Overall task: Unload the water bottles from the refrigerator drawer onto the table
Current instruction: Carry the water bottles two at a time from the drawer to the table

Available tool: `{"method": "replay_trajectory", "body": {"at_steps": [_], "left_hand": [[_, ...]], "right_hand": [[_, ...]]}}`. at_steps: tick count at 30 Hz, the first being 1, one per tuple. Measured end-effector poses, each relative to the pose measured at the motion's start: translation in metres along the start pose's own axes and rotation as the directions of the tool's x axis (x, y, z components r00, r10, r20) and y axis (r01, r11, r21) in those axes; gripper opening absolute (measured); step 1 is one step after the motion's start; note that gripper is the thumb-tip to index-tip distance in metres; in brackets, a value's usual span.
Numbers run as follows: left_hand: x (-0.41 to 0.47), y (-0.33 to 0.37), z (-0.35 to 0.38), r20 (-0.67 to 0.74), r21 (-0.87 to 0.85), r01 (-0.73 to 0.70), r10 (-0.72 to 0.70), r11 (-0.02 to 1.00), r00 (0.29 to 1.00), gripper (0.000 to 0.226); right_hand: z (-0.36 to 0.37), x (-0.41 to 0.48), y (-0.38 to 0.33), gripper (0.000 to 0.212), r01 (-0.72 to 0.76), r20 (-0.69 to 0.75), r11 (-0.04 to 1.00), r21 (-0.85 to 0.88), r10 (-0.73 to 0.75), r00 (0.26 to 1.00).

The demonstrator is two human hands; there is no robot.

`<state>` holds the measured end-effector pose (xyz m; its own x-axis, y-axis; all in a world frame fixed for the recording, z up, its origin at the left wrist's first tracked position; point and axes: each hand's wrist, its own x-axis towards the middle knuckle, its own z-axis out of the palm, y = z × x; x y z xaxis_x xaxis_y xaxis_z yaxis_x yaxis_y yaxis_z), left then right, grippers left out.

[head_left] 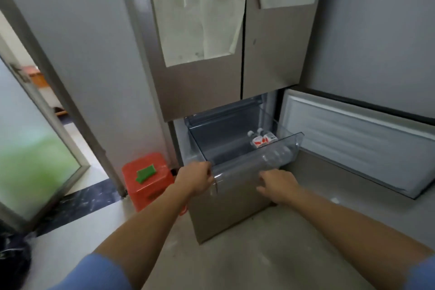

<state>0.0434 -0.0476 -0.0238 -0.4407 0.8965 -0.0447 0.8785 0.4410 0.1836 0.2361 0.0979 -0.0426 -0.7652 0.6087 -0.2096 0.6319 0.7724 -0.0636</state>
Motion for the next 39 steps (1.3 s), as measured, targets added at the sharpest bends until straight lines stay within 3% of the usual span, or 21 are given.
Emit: {"method": "replay_trajectory", "body": {"at_steps": [5, 9, 13, 19, 24, 27, 31, 34, 39], "left_hand": [[0.105, 0.024, 0.022, 0.034, -0.087, 0.042, -0.039, 0.995, 0.999, 0.018], [0.174, 0.039, 0.041, 0.080, -0.249, 0.176, -0.161, 0.952, 0.984, 0.019], [0.230, 0.044, 0.063, 0.151, -0.306, 0.265, -0.228, 0.915, 0.962, 0.019], [0.288, 0.037, 0.095, 0.254, -0.323, 0.375, -0.303, 0.869, 0.919, 0.015], [0.338, 0.021, 0.124, 0.314, -0.351, 0.406, -0.302, 0.844, 0.900, 0.017], [0.362, 0.012, 0.136, 0.349, -0.337, 0.415, -0.297, 0.845, 0.889, 0.017], [0.387, -0.002, 0.147, 0.388, -0.294, 0.417, -0.291, 0.860, 0.874, 0.014], [0.401, -0.008, 0.149, 0.442, -0.213, 0.419, -0.295, 0.883, 0.847, 0.017], [0.429, -0.003, 0.139, 0.516, -0.070, 0.406, -0.315, 0.911, 0.797, 0.036]], "right_hand": [[-0.013, 0.084, 0.072, 0.038, -0.053, -0.039, 0.998, 0.040, 0.055, 0.998], [-0.033, 0.152, 0.120, 0.046, -0.068, -0.058, 0.974, 0.215, 0.083, 0.995], [-0.042, 0.218, 0.160, 0.042, -0.036, -0.044, 0.983, 0.177, 0.044, 0.998], [-0.025, 0.298, 0.188, 0.035, -0.048, 0.101, 0.989, 0.140, 0.034, 0.994], [0.000, 0.368, 0.190, 0.027, -0.063, 0.090, 0.976, 0.208, 0.045, 0.995], [0.013, 0.403, 0.181, 0.027, -0.050, 0.102, 0.981, 0.189, 0.031, 0.994], [0.029, 0.442, 0.174, 0.038, 0.049, 0.133, 0.999, 0.002, -0.049, 0.990], [0.035, 0.458, 0.169, 0.031, 0.091, 0.194, 0.990, -0.105, -0.069, 0.979], [0.029, 0.463, 0.171, 0.028, 0.111, 0.189, 0.990, -0.089, -0.093, 0.978]]}}
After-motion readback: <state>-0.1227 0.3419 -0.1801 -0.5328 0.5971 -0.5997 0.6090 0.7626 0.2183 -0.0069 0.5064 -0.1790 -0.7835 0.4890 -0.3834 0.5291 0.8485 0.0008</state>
